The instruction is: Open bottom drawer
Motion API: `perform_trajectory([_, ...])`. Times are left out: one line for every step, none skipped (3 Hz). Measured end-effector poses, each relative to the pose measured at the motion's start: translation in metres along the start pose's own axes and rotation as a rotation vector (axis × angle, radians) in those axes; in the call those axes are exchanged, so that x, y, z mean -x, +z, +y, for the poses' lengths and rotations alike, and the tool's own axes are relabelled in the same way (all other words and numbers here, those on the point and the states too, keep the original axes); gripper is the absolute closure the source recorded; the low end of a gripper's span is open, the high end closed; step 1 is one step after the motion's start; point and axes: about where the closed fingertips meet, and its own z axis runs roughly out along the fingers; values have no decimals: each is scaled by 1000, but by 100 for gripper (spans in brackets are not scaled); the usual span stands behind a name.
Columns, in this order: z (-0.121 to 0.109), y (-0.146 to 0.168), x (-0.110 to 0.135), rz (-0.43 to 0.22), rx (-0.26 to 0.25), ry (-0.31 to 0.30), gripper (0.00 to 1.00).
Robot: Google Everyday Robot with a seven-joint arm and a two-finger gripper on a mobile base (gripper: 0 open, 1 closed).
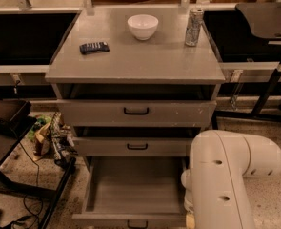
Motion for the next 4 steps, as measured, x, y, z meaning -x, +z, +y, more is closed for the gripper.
perform_trajectory([0,0,0,0,1,-1,0])
perform_trajectory([12,9,8,-3,20,-38,0])
perform_trajectory([25,17,8,12,47,-63,19])
perform_trajectory([25,15,4,13,48,-63,42])
